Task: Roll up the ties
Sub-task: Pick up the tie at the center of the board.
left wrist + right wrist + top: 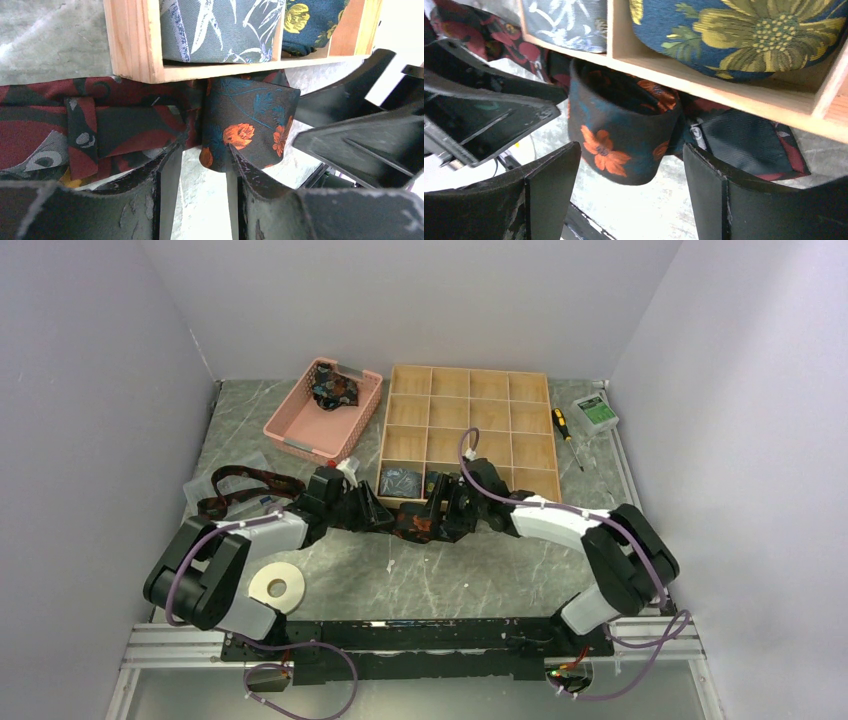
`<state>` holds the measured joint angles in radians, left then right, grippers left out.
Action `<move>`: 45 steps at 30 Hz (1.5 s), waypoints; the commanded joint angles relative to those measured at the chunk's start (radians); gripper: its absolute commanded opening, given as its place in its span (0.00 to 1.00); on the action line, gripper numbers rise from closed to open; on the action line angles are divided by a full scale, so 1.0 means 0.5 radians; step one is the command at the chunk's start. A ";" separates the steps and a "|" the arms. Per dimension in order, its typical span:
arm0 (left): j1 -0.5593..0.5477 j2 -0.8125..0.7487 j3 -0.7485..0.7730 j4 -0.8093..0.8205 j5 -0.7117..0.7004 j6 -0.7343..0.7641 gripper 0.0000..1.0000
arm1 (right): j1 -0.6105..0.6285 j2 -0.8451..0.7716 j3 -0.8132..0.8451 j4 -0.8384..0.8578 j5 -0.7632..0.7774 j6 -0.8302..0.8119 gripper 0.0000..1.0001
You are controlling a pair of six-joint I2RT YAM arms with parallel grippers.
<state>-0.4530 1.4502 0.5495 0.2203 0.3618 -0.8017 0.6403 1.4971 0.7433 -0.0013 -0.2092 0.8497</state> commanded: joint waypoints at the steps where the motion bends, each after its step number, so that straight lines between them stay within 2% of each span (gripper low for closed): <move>1: -0.005 0.058 0.064 0.130 0.094 -0.010 0.42 | -0.017 0.102 0.045 0.162 -0.146 0.063 0.78; 7: -0.032 0.192 0.032 0.357 0.222 -0.101 0.36 | -0.017 0.196 0.028 0.299 -0.231 0.135 0.72; 18: -0.124 0.236 -0.025 0.443 0.195 -0.129 0.32 | -0.013 0.338 -0.079 0.587 -0.300 0.361 0.64; 30: -0.126 0.169 -0.045 0.302 0.057 -0.077 0.29 | 0.024 0.450 0.004 0.560 -0.382 0.299 0.79; 45: -0.128 0.218 -0.072 0.396 0.144 -0.091 0.25 | 0.065 0.647 0.083 0.572 -0.372 0.371 0.56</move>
<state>-0.5037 1.5528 0.5270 0.3820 0.4023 -0.8520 0.6498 1.7210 0.7582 0.2489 -0.3592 1.0039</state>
